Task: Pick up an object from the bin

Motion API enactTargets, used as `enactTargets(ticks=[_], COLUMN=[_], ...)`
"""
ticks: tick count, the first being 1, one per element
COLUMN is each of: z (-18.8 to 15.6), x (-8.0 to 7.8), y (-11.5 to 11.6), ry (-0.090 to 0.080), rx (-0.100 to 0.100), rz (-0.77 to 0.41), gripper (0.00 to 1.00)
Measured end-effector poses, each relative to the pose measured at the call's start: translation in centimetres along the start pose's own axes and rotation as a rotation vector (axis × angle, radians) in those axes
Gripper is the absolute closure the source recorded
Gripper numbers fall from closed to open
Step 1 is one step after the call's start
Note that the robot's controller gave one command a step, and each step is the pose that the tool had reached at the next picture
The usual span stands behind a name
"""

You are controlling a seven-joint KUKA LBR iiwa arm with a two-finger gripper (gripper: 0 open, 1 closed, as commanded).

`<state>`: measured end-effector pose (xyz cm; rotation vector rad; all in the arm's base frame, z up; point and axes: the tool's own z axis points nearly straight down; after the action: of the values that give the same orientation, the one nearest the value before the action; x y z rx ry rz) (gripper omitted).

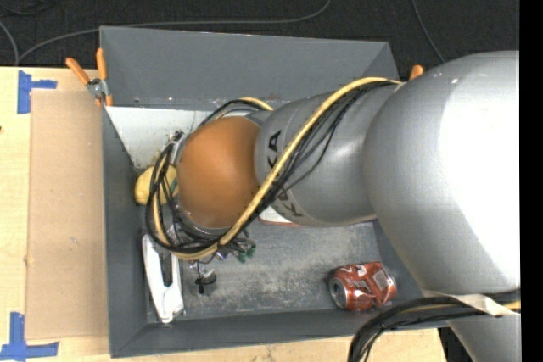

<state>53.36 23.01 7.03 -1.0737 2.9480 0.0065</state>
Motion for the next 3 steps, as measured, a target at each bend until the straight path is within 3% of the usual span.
enactTargets(ticks=[1, 2, 3], z=[0.0, -0.8, -0.8], x=[-0.6, 1.7, 1.7], y=[-0.7, -1.2, -1.2], ry=[0.005, -0.032, -0.03], rx=[0.0, 0.01, 0.01], rz=[-0.101, -0.093, -0.092], gripper=[0.0, 1.0, 1.0])
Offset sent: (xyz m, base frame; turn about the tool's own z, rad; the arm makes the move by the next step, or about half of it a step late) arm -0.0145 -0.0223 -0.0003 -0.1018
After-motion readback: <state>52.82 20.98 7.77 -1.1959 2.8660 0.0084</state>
